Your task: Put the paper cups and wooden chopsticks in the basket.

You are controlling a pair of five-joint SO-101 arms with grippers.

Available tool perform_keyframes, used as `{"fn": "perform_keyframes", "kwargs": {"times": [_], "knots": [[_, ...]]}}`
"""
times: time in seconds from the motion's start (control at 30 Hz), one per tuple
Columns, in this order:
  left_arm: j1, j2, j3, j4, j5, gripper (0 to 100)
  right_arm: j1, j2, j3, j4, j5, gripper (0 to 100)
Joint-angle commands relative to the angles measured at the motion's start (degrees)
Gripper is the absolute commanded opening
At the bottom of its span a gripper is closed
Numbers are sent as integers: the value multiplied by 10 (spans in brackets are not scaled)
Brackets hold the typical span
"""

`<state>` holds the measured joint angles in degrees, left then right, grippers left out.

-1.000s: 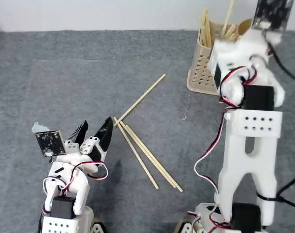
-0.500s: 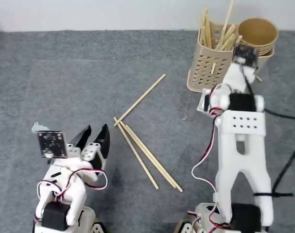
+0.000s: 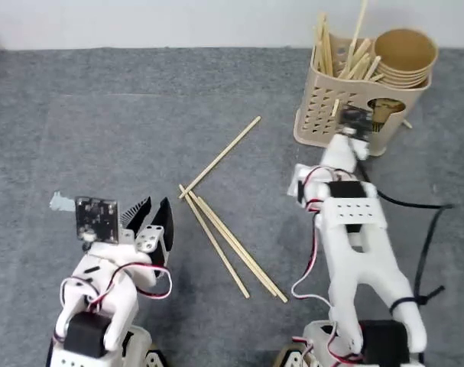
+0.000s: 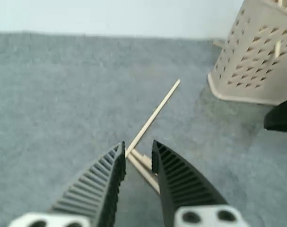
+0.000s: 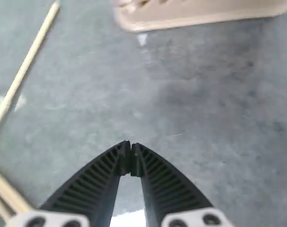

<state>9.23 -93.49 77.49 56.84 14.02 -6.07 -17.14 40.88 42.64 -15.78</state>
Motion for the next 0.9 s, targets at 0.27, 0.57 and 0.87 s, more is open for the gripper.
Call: {"fn": "perform_keyframes", "kwargs": {"times": [0.27,0.57,0.87], "knots": [[-87,106,-39,-3,88,93,-202,-22,-127,175,115,133],[-152,110,-37,-2,91,94,-291,134,-232,197,127,136],[-156,107,-2,-45,91,91,-320,294,-330,197,128,137]]}}
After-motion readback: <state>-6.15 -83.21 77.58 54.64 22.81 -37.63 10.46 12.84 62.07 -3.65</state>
